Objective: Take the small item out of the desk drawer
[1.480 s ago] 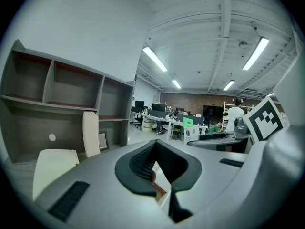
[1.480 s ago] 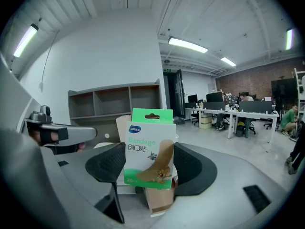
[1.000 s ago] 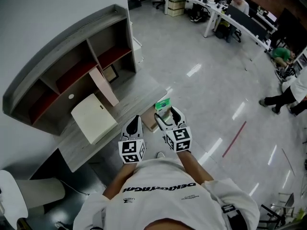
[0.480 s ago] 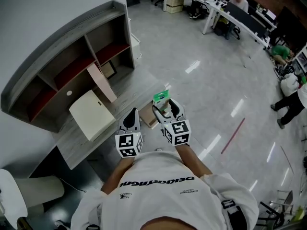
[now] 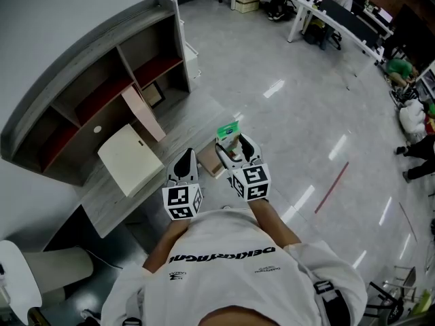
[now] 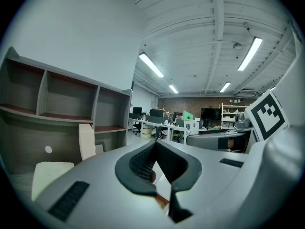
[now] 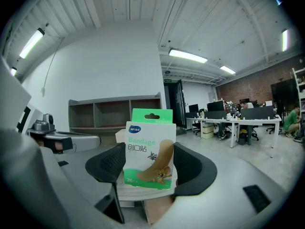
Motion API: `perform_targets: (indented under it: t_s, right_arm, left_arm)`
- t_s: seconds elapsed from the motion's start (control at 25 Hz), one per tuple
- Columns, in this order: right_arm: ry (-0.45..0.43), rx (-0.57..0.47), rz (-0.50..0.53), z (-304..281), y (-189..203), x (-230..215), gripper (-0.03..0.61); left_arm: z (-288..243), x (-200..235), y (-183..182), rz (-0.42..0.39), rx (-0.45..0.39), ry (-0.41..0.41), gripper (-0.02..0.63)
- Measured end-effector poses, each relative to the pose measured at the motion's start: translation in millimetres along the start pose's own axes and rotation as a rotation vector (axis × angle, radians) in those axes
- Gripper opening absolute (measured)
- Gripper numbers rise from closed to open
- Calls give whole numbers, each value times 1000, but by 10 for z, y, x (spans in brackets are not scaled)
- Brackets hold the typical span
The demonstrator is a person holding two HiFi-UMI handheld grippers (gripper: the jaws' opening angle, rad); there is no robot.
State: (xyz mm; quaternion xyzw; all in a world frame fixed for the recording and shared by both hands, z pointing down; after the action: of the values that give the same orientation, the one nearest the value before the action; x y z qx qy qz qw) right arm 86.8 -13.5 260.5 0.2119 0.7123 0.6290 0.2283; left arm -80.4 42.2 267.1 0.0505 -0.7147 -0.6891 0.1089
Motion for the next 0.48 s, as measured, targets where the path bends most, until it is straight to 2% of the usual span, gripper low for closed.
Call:
perform_targets:
  t_s: [0.48]
  right_arm:
    - [-3, 3, -4, -1, 15, -43, 328]
  left_arm:
    - [-46, -35, 50, 3, 13, 4, 15]
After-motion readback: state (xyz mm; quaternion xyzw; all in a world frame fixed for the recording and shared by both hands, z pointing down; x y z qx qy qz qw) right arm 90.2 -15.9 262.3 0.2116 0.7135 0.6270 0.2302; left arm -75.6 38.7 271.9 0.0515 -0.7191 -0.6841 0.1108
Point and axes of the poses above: the fingertips, and each gripper's own axes: z backward along the fingers, x to its left, y out of its underside, the point moved 7 cm from there along z, backward along the fingers, and after that the axes turned 5 degrees about -x, right-handed, at the moved point
